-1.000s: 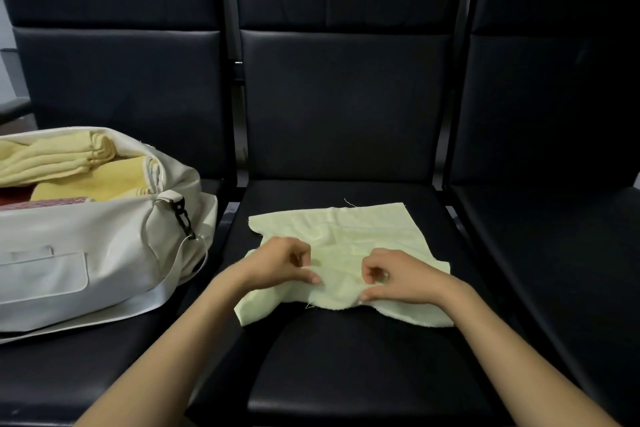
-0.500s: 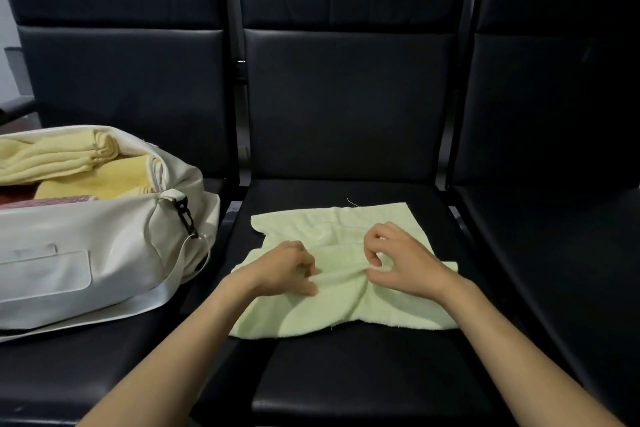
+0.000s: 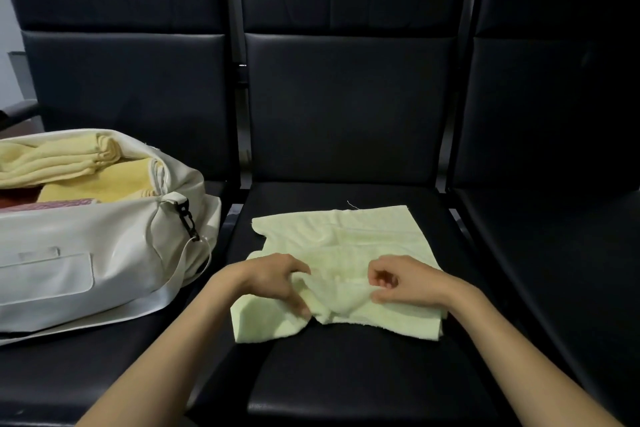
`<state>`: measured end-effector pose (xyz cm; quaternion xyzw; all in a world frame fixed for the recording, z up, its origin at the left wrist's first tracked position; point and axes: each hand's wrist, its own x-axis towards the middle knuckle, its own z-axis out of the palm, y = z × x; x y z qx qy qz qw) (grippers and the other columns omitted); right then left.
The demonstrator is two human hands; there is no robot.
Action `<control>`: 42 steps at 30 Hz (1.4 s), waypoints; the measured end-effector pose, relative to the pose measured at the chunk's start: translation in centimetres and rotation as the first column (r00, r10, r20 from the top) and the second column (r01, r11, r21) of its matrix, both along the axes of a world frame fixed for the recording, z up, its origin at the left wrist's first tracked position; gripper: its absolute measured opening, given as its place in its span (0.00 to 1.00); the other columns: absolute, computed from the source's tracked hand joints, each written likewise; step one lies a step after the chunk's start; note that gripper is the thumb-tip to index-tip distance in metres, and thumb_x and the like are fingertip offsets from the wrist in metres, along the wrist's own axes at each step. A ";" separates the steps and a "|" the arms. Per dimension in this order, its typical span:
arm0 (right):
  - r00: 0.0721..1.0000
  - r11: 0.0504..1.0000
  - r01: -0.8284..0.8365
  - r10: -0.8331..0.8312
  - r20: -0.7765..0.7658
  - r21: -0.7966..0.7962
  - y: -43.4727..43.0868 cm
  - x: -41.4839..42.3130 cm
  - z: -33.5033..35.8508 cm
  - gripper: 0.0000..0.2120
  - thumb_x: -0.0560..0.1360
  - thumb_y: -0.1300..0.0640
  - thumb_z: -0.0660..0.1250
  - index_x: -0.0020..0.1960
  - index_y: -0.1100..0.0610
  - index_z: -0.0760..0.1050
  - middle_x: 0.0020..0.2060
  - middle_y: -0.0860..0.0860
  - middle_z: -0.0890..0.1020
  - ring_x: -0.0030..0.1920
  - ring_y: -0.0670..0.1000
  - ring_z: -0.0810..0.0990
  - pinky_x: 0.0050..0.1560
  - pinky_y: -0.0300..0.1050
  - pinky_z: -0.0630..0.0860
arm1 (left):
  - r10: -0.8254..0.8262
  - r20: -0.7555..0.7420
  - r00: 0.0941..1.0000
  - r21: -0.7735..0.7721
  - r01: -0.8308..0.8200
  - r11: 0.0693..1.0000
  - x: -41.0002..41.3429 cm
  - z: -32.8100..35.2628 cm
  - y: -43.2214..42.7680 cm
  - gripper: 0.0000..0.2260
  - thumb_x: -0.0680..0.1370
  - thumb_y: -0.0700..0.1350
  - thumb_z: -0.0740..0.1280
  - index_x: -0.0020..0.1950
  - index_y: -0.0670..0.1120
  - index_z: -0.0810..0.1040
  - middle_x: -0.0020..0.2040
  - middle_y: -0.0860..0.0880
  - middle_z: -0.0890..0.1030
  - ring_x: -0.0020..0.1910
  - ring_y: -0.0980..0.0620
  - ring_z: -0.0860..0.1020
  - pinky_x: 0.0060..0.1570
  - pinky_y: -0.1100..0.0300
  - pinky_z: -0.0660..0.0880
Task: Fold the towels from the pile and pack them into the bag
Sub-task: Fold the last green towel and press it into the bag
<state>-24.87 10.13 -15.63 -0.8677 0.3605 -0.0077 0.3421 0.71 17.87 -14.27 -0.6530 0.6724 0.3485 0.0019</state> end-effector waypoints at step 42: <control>0.983 0.991 -0.107 0.118 -0.138 0.081 0.8 1.3 -0.3 0.10 0.69 0.50 0.75 0.42 0.53 0.76 0.53 0.42 0.74 0.53 0.41 0.72 0.60 0.41 0.71 | 0.079 0.021 0.997 -0.314 -0.068 0.947 -2.8 -3.8 -1.3 0.10 0.76 0.44 0.68 0.57 0.46 0.75 0.49 0.53 0.71 0.46 0.51 0.75 0.46 0.60 0.71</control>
